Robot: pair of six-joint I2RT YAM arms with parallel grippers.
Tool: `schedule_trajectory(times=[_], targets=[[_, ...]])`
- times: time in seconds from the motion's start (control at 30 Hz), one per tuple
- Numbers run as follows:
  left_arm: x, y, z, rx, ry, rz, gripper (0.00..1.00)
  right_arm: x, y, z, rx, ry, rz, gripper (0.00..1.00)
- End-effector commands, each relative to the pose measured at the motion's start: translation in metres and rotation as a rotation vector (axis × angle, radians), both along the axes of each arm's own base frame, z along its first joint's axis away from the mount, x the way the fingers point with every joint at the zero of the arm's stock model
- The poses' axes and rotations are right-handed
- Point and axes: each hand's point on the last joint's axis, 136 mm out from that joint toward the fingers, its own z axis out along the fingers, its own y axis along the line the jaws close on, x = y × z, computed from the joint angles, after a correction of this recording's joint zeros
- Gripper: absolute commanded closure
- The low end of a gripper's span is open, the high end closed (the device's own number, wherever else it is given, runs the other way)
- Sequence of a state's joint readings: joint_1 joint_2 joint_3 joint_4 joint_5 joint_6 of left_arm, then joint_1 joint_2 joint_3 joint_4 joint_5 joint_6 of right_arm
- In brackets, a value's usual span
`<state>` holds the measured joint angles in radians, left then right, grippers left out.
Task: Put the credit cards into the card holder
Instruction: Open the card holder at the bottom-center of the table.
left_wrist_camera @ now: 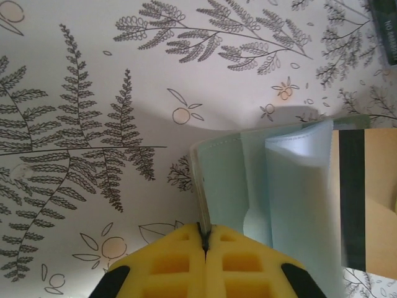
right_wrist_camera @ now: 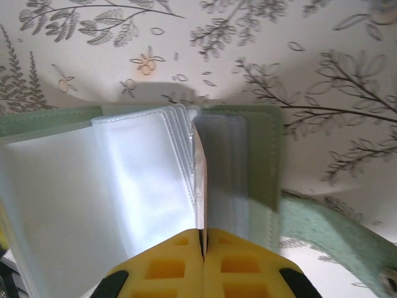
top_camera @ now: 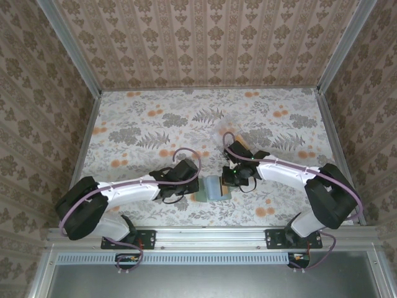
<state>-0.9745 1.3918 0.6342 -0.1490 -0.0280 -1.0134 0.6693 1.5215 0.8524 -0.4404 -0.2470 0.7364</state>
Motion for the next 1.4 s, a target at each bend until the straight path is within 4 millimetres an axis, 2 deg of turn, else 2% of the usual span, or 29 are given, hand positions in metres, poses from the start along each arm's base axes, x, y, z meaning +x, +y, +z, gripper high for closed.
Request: schedule_trajectory(times=[0.0, 0.37, 0.6, 0.67, 0.77, 0.93, 1.0, 1.03, 1.1, 1.17, 1.33, 1.37], targets=[[0.0, -0.006, -0.001, -0.001, 0.007, -0.036, 1.0, -0.007, 0.008, -0.01, -0.006, 0.041, 0.028, 1.0], [0.002, -0.009, -0.008, -0.016, 0.005, -0.024, 1.0, 0.004, 0.046, 0.022, 0.183, 0.014, 0.06, 1.0], [0.004, -0.008, -0.011, -0.022, 0.002, -0.014, 1.0, 0.003, 0.052, 0.044, 0.238, -0.009, 0.073, 1.0], [0.004, -0.007, -0.013, -0.016, 0.007, -0.012, 1.0, 0.002, 0.055, 0.057, 0.268, -0.021, 0.086, 1.0], [0.005, -0.007, -0.015, -0.013, 0.007, -0.008, 1.0, 0.003, 0.052, 0.074, 0.277, -0.065, 0.093, 1.0], [0.006, -0.007, -0.021, -0.008, 0.016, -0.007, 1.0, 0.005, 0.037, 0.08, 0.204, -0.109, 0.084, 1.0], [0.006, -0.008, -0.024, -0.007, 0.021, -0.01, 1.0, 0.008, 0.025, 0.074, 0.143, -0.12, 0.054, 1.0], [0.006, -0.007, -0.024, -0.006, 0.022, -0.009, 1.0, 0.008, 0.021, 0.085, 0.149, -0.153, 0.046, 1.0], [0.006, -0.007, -0.024, -0.004, 0.023, -0.009, 1.0, 0.008, 0.016, 0.091, 0.15, -0.178, 0.032, 1.0], [0.005, -0.005, -0.024, -0.002, 0.02, -0.007, 1.0, 0.009, 0.012, 0.087, 0.149, -0.182, 0.02, 1.0], [0.005, -0.001, -0.021, 0.02, 0.013, -0.017, 0.92, 0.004, 0.023, 0.053, 0.22, -0.082, 0.01, 1.0], [0.004, 0.0, -0.02, 0.026, 0.014, -0.018, 0.89, 0.004, 0.025, 0.042, 0.22, -0.056, 0.006, 1.0]])
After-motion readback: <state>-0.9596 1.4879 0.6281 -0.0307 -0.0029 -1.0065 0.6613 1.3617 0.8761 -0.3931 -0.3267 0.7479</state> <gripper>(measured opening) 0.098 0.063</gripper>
